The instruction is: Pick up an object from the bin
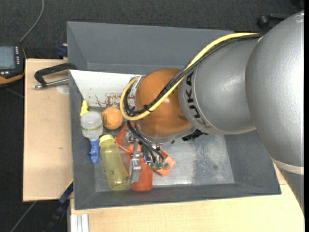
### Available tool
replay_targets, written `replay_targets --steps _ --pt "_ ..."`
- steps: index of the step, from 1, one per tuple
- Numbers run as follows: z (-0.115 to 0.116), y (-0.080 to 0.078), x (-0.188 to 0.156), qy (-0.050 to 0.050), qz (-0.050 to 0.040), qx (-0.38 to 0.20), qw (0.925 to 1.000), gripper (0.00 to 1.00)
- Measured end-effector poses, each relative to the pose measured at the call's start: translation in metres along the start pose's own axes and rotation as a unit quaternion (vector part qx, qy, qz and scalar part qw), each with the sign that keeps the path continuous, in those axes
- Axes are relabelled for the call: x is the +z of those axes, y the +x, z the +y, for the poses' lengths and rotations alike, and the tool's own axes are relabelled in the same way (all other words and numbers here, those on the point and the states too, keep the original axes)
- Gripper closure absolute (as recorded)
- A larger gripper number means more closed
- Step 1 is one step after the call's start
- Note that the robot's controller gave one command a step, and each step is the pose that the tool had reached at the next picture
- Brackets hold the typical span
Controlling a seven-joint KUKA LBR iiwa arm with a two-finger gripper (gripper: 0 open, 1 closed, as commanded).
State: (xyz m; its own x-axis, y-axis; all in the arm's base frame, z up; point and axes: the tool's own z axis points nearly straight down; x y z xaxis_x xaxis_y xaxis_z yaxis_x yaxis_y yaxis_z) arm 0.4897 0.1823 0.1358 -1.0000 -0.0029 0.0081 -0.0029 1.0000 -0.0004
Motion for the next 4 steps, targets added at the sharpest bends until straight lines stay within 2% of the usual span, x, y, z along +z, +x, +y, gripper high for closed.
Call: replay_targets --steps 1,2,3,4 --pt "-0.001 -0.002 -0.004 -0.001 -0.004 0.001 1.0 0.0" --pt "-0.026 -0.044 0.018 -0.003 -0.0051 0.101 0.9949 0.0" --pt "-0.043 -0.05 0.044 -0.002 -0.004 0.122 0.9925 0.0" --pt "-0.054 -0.035 0.064 -0.002 -0.0056 0.031 0.9995 1.0"
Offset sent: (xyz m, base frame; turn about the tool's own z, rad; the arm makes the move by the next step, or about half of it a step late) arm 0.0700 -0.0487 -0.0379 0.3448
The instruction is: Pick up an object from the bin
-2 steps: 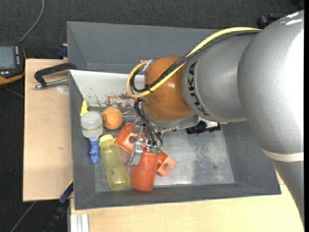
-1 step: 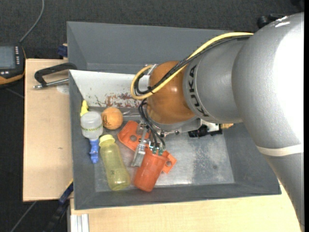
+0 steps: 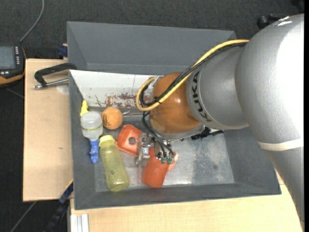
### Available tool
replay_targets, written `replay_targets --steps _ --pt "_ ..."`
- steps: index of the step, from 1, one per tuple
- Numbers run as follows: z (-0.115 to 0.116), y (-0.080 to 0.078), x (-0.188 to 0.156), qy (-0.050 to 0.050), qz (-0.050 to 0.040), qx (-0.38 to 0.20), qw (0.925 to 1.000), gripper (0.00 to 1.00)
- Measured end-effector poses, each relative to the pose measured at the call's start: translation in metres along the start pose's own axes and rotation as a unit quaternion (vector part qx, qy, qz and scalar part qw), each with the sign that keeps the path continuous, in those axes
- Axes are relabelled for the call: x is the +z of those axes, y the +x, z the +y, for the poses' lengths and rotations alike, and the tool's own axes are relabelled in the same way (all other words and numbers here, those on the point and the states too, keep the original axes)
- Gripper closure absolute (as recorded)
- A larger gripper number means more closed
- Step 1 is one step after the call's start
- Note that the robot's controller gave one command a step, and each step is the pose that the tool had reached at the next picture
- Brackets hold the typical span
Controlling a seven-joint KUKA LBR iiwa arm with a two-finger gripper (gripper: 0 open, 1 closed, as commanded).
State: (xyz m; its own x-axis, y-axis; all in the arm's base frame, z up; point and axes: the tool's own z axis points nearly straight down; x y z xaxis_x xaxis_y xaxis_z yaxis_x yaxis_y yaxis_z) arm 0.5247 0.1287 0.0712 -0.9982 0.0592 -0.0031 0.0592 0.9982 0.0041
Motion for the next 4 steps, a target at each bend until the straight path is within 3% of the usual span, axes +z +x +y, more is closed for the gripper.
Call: replay_targets --steps 1,3,4 --pt "0.0 0.0 0.0 0.0 0.0 0.0 1.0 1.0" --pt "0.001 -0.004 -0.034 -0.001 -0.0025 -0.012 0.9999 1.0" --pt "0.007 0.004 -0.074 -0.001 -0.0008 0.001 1.0 1.0"
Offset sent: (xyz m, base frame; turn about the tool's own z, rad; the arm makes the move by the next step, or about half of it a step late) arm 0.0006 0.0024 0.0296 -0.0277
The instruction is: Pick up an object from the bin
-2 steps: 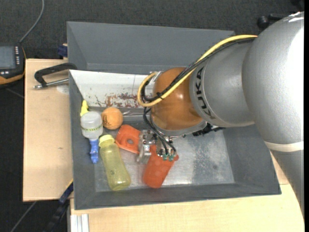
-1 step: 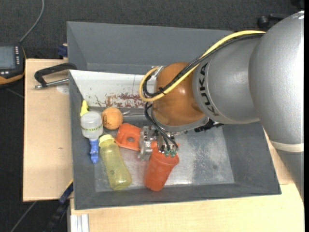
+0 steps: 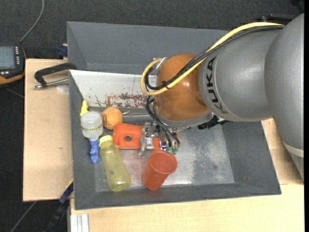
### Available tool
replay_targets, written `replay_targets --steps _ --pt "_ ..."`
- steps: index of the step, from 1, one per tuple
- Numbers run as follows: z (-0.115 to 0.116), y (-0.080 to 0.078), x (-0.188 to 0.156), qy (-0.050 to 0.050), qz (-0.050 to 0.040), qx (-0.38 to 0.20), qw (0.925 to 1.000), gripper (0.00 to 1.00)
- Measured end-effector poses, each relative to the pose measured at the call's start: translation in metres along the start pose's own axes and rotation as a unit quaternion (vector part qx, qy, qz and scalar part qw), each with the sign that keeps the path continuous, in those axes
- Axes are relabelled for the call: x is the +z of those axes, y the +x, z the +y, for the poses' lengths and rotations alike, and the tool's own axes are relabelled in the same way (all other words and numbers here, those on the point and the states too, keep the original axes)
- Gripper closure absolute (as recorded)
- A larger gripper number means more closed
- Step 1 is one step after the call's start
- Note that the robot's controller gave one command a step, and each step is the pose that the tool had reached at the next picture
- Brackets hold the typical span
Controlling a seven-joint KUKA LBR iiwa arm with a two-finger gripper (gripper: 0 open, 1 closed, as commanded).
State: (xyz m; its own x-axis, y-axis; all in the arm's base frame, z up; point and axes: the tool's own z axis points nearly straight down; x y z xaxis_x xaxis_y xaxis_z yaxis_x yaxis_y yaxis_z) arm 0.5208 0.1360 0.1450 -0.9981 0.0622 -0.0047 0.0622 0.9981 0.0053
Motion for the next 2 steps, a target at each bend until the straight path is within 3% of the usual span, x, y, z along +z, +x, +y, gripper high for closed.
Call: replay_targets --steps 1,2 --pt "0.003 -0.001 -0.032 -0.001 -0.004 -0.004 1.0 1.0" --pt "0.004 -0.001 -0.085 0.0 0.0006 -0.008 1.0 1.0"
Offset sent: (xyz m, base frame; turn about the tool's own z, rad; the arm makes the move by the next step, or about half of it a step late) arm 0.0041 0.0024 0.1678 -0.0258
